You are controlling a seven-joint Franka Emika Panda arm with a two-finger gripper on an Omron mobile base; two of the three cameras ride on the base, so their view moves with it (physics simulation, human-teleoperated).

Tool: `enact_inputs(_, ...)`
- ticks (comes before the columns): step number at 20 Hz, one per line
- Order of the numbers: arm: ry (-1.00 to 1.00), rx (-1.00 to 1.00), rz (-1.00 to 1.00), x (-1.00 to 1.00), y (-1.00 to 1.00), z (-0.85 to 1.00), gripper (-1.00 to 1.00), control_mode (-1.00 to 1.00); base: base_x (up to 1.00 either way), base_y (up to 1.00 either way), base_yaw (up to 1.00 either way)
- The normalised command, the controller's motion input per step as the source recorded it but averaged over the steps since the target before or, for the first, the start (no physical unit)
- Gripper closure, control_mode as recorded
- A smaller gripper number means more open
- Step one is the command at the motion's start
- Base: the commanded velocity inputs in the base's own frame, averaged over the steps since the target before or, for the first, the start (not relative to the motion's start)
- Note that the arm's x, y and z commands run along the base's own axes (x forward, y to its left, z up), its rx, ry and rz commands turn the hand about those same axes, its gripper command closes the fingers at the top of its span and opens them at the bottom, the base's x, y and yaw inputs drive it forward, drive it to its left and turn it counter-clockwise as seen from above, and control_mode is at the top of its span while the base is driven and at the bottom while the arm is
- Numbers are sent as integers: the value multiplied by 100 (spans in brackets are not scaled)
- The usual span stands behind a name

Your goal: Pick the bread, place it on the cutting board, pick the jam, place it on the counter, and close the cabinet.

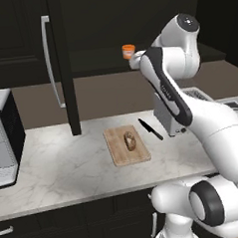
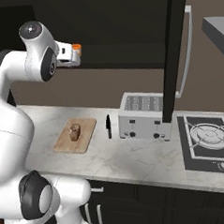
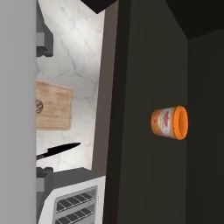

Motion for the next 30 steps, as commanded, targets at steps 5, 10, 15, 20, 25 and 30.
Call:
enact_inputs(5,0,0,0,32,0,4,-100,-100,0,0,0)
enact_inputs(10,0,0,0,36,0,0,-100,-100,0,0,0)
enact_inputs(15,0,-1,0,32,0,0,-100,-100,0,0,0)
enact_inputs(20,-5,-1,0,17,0,0,-100,-100,0,0,0)
enact_inputs(25,-6,-1,0,15,0,0,-100,-100,0,0,0)
enact_inputs(30,-6,0,0,10,0,0,-100,-100,0,0,0)
